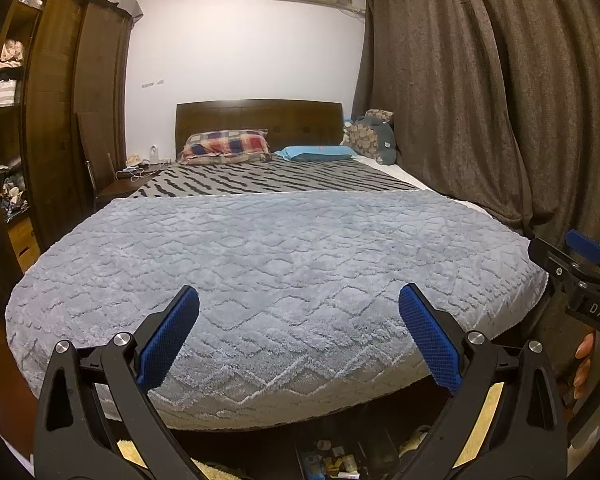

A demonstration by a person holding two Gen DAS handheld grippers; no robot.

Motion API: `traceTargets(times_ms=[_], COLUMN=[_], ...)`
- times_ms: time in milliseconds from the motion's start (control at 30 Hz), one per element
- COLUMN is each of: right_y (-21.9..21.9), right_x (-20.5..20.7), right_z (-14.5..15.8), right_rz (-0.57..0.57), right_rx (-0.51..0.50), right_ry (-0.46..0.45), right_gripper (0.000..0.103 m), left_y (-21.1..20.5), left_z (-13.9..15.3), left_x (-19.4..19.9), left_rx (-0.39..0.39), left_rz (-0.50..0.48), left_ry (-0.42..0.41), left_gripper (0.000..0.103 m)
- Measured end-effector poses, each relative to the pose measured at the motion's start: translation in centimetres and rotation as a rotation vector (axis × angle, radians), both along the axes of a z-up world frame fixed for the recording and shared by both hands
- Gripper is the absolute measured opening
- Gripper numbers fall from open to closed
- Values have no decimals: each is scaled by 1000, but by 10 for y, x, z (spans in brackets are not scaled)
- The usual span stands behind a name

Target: Collect trash

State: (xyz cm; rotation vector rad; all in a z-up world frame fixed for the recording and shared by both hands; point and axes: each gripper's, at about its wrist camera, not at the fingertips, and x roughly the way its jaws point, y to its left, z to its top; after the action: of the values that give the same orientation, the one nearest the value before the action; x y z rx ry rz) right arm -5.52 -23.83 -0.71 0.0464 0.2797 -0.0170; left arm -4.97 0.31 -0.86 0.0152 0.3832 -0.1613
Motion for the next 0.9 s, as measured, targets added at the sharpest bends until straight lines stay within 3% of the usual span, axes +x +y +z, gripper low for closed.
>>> traceTargets(times_ms=[900], right_y=[-1], right_x=[-1], right_z=[1], right_rz=[-4], right_rx=[-4], right_ry=[-2], right_gripper=[100], left_y=[0], left_z=[1], left_x=[-1], left_rx=[1], left_rz=[-2], left_ry=[-5], left_gripper=[95])
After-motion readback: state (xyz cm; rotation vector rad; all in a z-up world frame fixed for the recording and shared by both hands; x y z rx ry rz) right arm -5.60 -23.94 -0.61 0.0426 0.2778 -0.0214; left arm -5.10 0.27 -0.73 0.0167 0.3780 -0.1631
